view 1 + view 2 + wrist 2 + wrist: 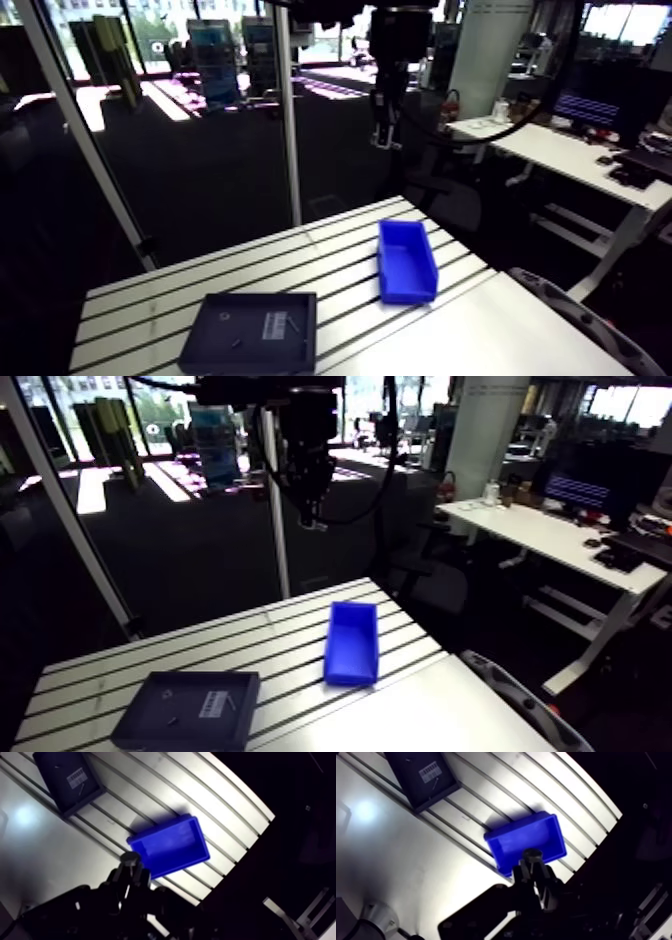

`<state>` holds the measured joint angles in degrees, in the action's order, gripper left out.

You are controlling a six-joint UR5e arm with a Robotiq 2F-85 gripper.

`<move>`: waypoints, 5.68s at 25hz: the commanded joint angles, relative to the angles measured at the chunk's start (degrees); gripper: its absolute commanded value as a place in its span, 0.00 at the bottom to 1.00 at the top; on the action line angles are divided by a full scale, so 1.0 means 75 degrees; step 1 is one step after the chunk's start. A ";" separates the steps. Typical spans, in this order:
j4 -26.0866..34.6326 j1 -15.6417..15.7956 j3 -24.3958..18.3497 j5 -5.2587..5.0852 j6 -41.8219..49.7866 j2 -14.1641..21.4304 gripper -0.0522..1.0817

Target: Pick up the M10 bolt from the tray and put it into the blue bin.

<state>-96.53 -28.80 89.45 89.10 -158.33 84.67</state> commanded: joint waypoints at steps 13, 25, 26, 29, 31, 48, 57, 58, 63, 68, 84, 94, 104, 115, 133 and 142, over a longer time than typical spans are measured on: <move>-0.1866 -0.0790 0.1064 -0.0203 -0.3906 -0.0971 1.00; -0.2757 -0.0919 0.2260 0.0219 -0.3882 -0.1018 1.00; -0.2839 -0.0919 0.2330 0.0219 -0.3894 -0.1018 1.00; -0.3014 -0.0966 0.2518 0.0219 -0.3906 -0.1018 1.00; -0.3085 -0.0978 0.2611 0.0219 -0.3894 -0.1018 1.00; -0.3976 -0.1001 0.2846 0.0219 -0.3882 -0.1897 1.00; -0.4292 -0.0978 0.2857 0.0325 -0.3882 -0.2202 1.00; -0.4292 -0.0990 0.2846 0.0325 -0.3882 -0.2249 1.00; -0.4304 -0.0978 0.2857 0.0313 -0.3871 -0.2284 0.97; -0.4304 -0.0990 0.2904 0.0325 -0.3871 -0.2249 0.37; -0.3003 -0.0931 0.2424 0.0606 -0.3706 -0.1124 0.05; -0.0143 -0.0509 0.0443 0.0606 -0.1386 -0.0573 0.05; 0.1346 0.0792 -0.0975 0.0653 0.3913 -0.0549 0.05; 0.1217 0.2152 -0.1093 0.0571 0.7476 -0.0491 0.05; 0.1194 0.2550 -0.0694 0.0184 0.8496 0.0224 0.05; 0.1194 0.2550 -0.0682 0.0337 0.8390 0.0318 0.05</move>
<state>-87.57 -9.70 84.25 91.02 -95.23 87.02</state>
